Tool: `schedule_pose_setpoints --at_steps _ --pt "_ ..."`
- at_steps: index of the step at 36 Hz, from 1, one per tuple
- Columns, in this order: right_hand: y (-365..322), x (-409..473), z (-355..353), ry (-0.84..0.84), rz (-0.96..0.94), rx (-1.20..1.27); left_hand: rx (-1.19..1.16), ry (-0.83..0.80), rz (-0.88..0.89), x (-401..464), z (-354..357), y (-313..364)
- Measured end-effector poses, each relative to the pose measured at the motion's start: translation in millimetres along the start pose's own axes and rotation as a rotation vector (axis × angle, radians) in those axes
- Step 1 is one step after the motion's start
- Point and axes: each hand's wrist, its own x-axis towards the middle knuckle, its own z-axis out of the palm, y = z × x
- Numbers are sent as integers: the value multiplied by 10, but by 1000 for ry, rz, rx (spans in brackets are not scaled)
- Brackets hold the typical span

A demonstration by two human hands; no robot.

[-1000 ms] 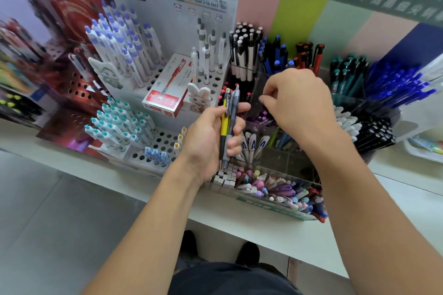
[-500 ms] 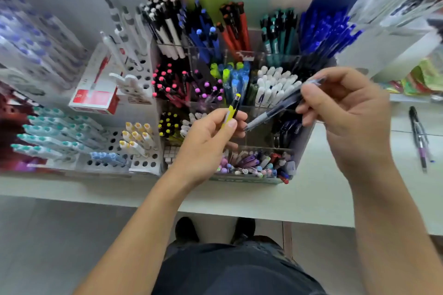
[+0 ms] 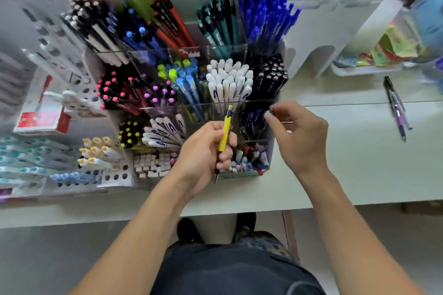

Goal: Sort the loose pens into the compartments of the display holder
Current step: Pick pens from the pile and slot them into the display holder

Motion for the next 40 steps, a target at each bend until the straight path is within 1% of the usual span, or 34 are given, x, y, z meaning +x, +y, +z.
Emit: schedule_pose_setpoints --at_steps 4,8,10,11,12,13,15,17,18,20,22,24,26,28,30,31,34,37,40 --pt "65 68 65 -120 -76 -230 2 23 2 -40 -63 3" --pt "-41 100 90 -242 81 -385 35 116 32 -83 -127 21" --pt "-126 166 84 -320 107 -514 43 157 64 -102 -164 41" --pt "-193 204 70 -348 102 -541 51 177 91 -114 -185 54" --pt "-275 245 53 -356 87 -501 63 195 126 -126 -206 71" --pt "-377 283 37 -350 72 -401 83 210 168 -136 -231 94" --pt "-644 354 26 -354 80 -103 149 234 260 -171 -280 163" --pt "-881 404 75 -440 159 191 217 246 345 -215 -324 243" --pt "-963 417 127 -491 193 280 242 245 382 -234 -341 278" --pt "-1068 413 268 -562 210 367 279 241 440 -268 -368 334" --pt "-1144 364 429 -578 231 477 308 270 508 -297 -411 353" --pt "-1207 284 561 -541 247 572 344 385 588 -344 -498 332" --pt "-1238 205 661 -431 172 555 410 606 649 -421 -646 294" --pt "-1261 158 744 -332 18 433 470 836 669 -514 -838 234" --pt "-1309 140 831 -317 -114 329 522 977 638 -573 -1038 167" --pt "-1341 137 882 -334 -159 303 550 1003 600 -585 -1122 129" --pt "-1413 135 1089 -392 -308 173 619 1000 484 -592 -1288 22" --pt "-1439 121 1270 -457 -392 12 713 1001 478 -604 -1361 -29" --pt "-1470 95 1338 -477 -439 -54 818 989 475 -600 -1403 -23"
